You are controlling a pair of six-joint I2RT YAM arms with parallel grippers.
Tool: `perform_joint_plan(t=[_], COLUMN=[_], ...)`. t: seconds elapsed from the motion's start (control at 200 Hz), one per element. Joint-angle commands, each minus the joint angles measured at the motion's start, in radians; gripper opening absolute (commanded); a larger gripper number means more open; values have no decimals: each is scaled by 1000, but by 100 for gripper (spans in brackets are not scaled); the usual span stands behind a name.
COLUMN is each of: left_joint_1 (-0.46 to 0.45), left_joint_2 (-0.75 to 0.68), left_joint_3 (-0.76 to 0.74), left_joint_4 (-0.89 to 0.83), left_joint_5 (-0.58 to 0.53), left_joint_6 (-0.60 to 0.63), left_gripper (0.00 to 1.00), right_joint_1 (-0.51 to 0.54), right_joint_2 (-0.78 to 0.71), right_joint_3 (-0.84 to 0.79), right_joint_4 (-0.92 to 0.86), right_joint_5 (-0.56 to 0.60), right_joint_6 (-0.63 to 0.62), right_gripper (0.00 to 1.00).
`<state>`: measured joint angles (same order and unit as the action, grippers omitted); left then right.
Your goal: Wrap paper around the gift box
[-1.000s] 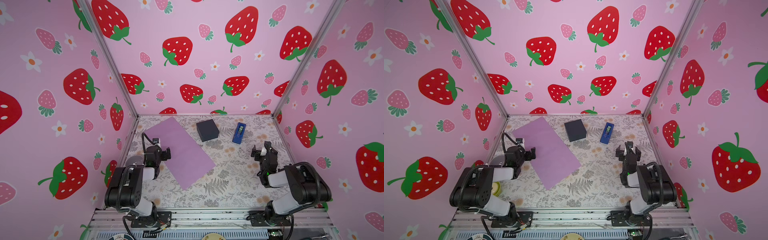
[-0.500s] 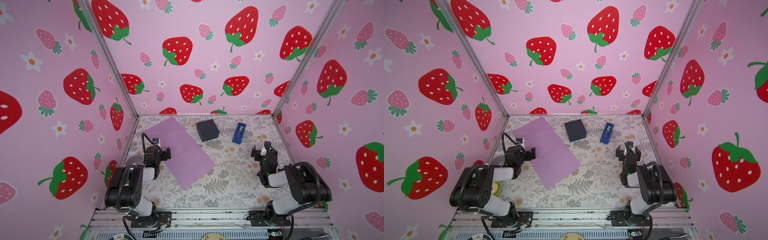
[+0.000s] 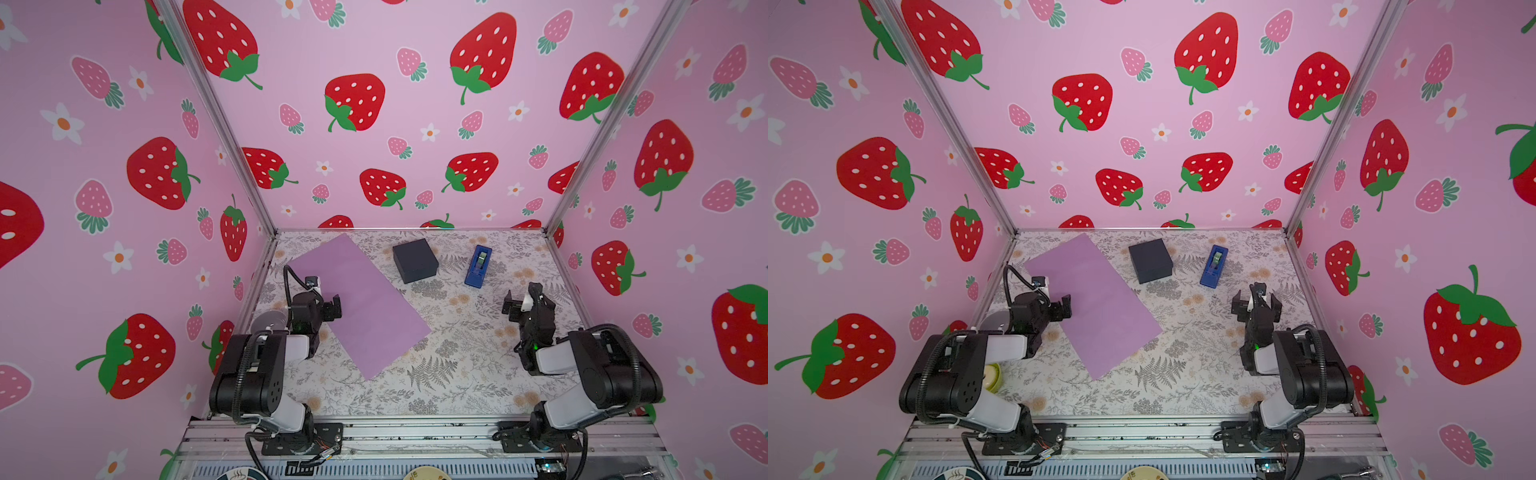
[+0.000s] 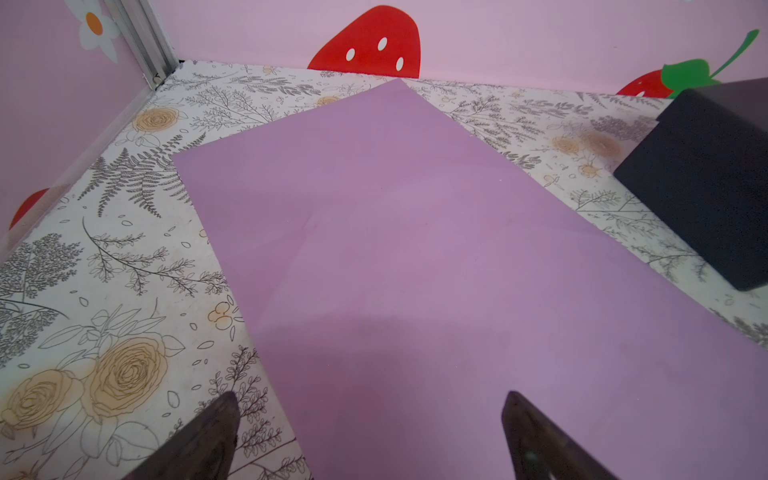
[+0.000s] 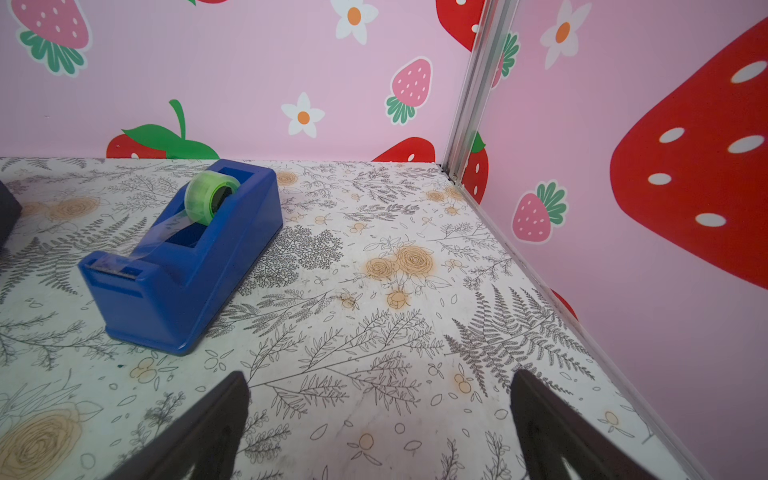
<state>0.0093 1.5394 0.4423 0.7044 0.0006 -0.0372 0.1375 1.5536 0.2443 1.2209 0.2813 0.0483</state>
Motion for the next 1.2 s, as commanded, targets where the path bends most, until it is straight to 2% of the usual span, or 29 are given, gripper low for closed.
perform_joint_plan(t=[0.0, 0.16, 0.355, 0.46, 0.65, 0.745, 0.92, 1.046, 1.196], left_joint_1=[4, -14, -72, -113, -234, -295, -329, -329, -330], left_joint_2=[-51, -127, -238, -250, -196, -188, -213, -233, -188], left_joint_3=[116, 262, 369, 439, 537, 519, 420, 334, 299], left_joint_4=[-164, -487, -760, -928, -1185, -1229, -1218, -1149, -1133], left_joint_5=[-10, -21, 33, 93, 253, 299, 346, 364, 387], left_joint_6=[13, -6, -89, -158, -207, -228, -333, -395, -423], left_gripper=[99, 98, 97, 94, 91, 91, 91, 91, 91], right_joint_1=[5, 8, 34, 56, 96, 163, 337, 481, 645], right_joint_2=[-90, -206, -318, -364, -364, -354, -334, -331, -285], right_joint_3=[56, 148, 240, 291, 376, 375, 356, 317, 298], right_joint_4=[-107, -349, -662, -842, -1108, -1168, -1217, -1156, -1083], right_joint_5=[17, -3, -138, -216, -491, -602, -663, -626, -538], right_joint_6=[-13, 8, 137, 268, 525, 602, 740, 901, 1121], right_gripper=[100, 100, 98, 94, 84, 81, 80, 83, 86])
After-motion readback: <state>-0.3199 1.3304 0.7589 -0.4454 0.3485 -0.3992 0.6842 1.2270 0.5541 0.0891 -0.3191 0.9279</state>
